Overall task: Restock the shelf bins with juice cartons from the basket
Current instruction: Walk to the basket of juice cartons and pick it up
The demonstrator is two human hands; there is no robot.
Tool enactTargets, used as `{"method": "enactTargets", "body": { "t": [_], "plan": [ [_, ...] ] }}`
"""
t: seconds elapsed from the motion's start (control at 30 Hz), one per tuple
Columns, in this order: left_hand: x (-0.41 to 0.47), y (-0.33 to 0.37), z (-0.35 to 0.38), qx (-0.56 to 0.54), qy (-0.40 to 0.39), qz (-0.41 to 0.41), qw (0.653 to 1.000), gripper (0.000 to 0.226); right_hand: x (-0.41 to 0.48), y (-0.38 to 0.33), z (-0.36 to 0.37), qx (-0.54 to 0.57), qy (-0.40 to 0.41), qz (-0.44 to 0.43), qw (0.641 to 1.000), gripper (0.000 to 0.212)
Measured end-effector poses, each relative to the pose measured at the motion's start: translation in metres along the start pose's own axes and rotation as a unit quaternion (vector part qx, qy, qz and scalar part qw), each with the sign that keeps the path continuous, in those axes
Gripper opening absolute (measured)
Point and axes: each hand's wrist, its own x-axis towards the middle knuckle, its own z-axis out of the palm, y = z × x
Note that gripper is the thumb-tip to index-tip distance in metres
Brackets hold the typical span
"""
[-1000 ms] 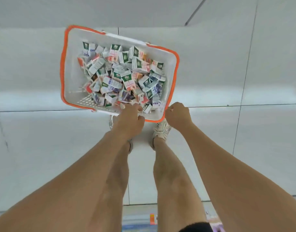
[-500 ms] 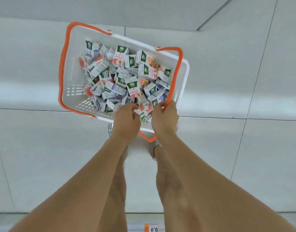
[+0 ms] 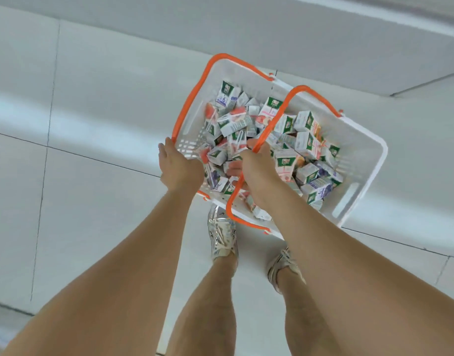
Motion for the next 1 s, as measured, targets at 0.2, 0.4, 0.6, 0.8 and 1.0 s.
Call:
{"method": "enactTargets", "body": {
  "t": [0.2,0.4,0.6,0.8,1.0],
  "plan": [
    [0.012,0.0,0.009,-0.01,0.018,-0.024,1.0,0.083,0.007,0.015,0.0,0.048,-0.003,0.004,0.999,0.024],
    [-0.065,0.02,-0.012,0.071,0.157,0.115,0.978,0.049,-0.035,0.003,-0.021,0.191,0.039,0.03,0.98,0.03],
    [-0.117,0.057,-0.011,-0.104,-0.334,0.136,0.927,0.033,-0.097,0.002,-0.097,0.289,0.064,0.034,0.955,0.016],
    [-0.12,0.075,-0.026,-0.146,-0.336,0.005,0.931,0.027,-0.124,-0.018,-0.102,0.2,0.047,0.035,0.978,0.019],
    [-0.149,0.046,-0.09,-0.276,-0.286,-0.006,0.917,0.035,-0.176,-0.027,-0.094,0.148,0.028,0.047,0.987,0.011]
  ]
}}
